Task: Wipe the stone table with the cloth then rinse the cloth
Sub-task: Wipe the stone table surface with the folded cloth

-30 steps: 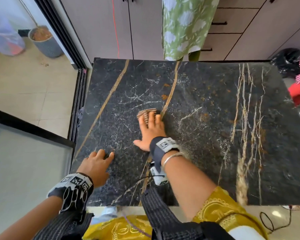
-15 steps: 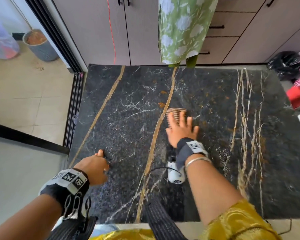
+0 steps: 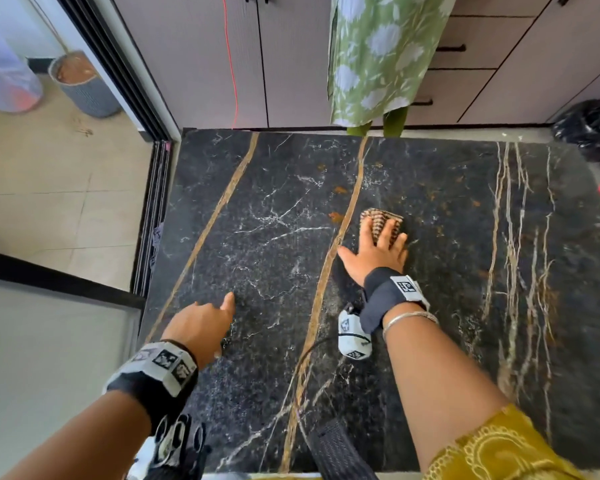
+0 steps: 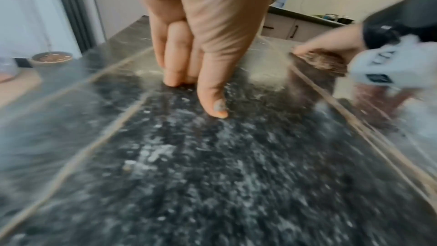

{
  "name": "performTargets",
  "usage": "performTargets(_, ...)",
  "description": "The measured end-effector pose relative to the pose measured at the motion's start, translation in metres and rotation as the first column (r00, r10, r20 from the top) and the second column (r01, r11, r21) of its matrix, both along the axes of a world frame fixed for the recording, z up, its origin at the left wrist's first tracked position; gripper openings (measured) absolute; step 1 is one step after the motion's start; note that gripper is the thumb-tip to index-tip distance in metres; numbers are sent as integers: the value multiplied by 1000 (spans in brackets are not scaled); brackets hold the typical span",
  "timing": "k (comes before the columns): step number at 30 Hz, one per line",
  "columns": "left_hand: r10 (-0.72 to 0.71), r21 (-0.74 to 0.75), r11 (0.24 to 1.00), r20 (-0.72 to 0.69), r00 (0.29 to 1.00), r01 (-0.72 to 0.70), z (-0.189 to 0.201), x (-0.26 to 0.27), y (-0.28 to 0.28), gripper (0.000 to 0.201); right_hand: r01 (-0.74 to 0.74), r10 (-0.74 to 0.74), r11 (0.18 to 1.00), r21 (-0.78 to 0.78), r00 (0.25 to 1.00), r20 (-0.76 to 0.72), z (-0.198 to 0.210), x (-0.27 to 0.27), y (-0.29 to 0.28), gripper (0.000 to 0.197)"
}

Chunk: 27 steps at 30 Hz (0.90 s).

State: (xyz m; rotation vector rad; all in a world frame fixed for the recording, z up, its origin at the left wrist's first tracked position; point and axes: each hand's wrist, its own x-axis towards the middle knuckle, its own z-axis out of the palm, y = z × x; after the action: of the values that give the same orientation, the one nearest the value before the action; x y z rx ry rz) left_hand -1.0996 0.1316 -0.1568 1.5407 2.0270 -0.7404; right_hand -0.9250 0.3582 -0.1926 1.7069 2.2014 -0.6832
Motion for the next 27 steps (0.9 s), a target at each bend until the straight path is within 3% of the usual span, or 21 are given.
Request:
performTargets(2, -143, -10, 990, -77, 987, 142, -6, 11, 4, 70, -91, 89, 995, -34, 995, -45, 2, -27, 1, 82)
performTargets(4, -171, 6, 985, -106, 980, 172, -7, 9, 4, 69, -207, 205, 978, -40, 978, -40, 1, -53, -2, 86)
performTargets(6, -137, 83, 986, -116, 984, 147, -10, -1, 0, 88, -369, 368, 930, 2, 930, 13, 1, -78, -11, 90)
performTargets(9, 3, 92, 996, -48, 999, 1, -8, -8, -2, 117, -611, 606, 785, 104, 792, 80, 1, -109, -41, 89)
performTargets(11, 51, 80, 996, -65, 997, -46, -12, -9, -2, 115, -688, 681, 712, 139, 725, 104, -3, -122, -61, 82)
performTargets(15, 44, 48, 998, -86, 995, -40, -16, -8, 10, 118, -720, 710, 668, 185, 692, 128, -7, -123, -64, 62)
performTargets(18, 54, 22, 998, -96, 994, -52, -19, -9, 11, 123, -634, 632, 744, 212, 770, 85, -4, -113, -40, 58)
performTargets(22, 65, 35, 997, -88, 994, -62, -19, -8, 11, 128, -284, 270, 937, 206, 958, 91, -3, -77, 18, 57)
performTargets(27, 61, 26, 998, -75, 995, -60, -17, -9, 11, 129, -95, 29, 972, 216, 957, 290, -5, -15, 72, 65)
